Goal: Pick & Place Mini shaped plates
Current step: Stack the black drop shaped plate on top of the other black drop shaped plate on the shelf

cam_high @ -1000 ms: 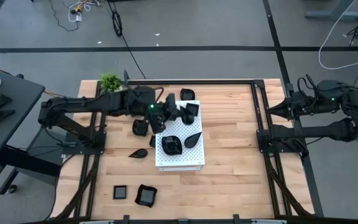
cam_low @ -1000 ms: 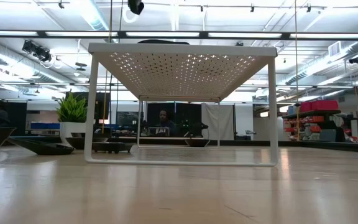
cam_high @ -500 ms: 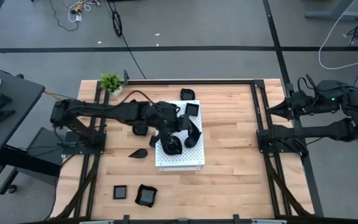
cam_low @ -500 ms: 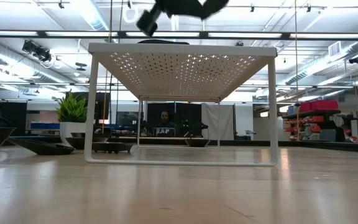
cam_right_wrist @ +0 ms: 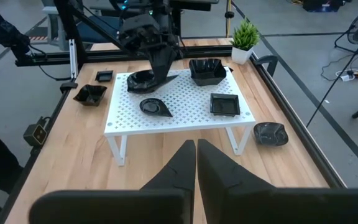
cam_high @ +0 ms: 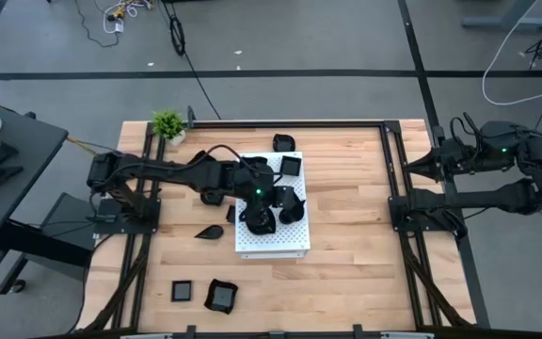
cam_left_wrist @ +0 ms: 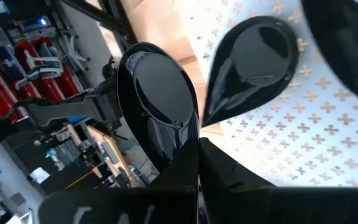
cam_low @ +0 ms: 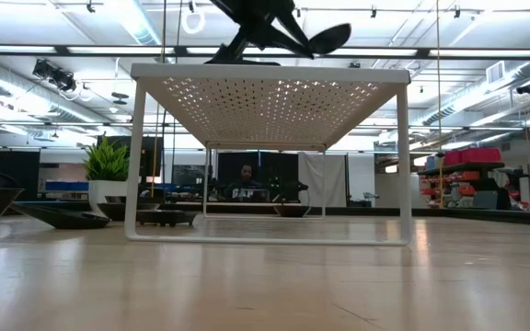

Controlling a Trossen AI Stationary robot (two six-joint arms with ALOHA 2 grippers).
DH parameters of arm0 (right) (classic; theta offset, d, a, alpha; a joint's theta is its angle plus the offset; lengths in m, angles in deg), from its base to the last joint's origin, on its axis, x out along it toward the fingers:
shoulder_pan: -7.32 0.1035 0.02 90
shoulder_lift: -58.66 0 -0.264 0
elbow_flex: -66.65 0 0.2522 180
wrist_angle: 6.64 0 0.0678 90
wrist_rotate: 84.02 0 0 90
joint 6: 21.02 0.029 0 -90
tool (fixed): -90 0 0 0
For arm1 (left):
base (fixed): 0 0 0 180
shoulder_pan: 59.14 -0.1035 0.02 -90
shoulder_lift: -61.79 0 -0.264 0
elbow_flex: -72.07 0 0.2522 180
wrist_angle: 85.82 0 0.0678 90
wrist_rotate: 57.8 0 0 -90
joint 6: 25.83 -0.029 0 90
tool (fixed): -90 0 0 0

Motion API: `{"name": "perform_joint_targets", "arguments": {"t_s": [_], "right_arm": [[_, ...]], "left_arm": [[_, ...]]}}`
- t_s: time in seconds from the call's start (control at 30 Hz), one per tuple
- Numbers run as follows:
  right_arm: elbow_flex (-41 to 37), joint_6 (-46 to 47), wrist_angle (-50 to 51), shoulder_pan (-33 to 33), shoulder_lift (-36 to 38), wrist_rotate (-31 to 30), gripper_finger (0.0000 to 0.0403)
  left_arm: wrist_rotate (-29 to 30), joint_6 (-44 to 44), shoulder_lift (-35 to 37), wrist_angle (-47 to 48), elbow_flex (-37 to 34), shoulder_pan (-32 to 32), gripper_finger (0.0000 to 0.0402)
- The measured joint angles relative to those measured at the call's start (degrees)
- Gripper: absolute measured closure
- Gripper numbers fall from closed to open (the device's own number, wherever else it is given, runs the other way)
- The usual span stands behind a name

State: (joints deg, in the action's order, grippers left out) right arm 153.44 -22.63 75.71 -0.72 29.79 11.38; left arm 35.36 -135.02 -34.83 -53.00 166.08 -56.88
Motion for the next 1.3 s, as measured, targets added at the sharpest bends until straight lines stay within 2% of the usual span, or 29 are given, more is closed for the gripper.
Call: {"name": "perform_joint_targets", "arguments": {"t_s": [0.37, 0.77, 1.0, 1.3], "right_arm": [[0.02, 0.00, -0.01, 0.01, 0.00, -0.01, 0.0381], [0.01, -0.02, -0.01, -0.01, 0.00, -0.01, 0.0381], [0.00, -0.02, -0.01, 0.01, 0.00, -0.01, 0.0381], [0.02, -0.02, -0.01, 0.01, 0.02, -0.01, 0.0381]], "left_arm": [[0.20, -0.26, 0.06, 0.00, 0.00, 1.76, 0.0397], [1.31, -10.76, 0.06, -0.63, 0.00, 0.43, 0.0398], [1.55, -11.85, -0.40, -0.65, 0.02, -1.23, 0.0397], [1.72, -20.58, -1.97, -1.15, 0.07, -2.23, 0.0398]]}}
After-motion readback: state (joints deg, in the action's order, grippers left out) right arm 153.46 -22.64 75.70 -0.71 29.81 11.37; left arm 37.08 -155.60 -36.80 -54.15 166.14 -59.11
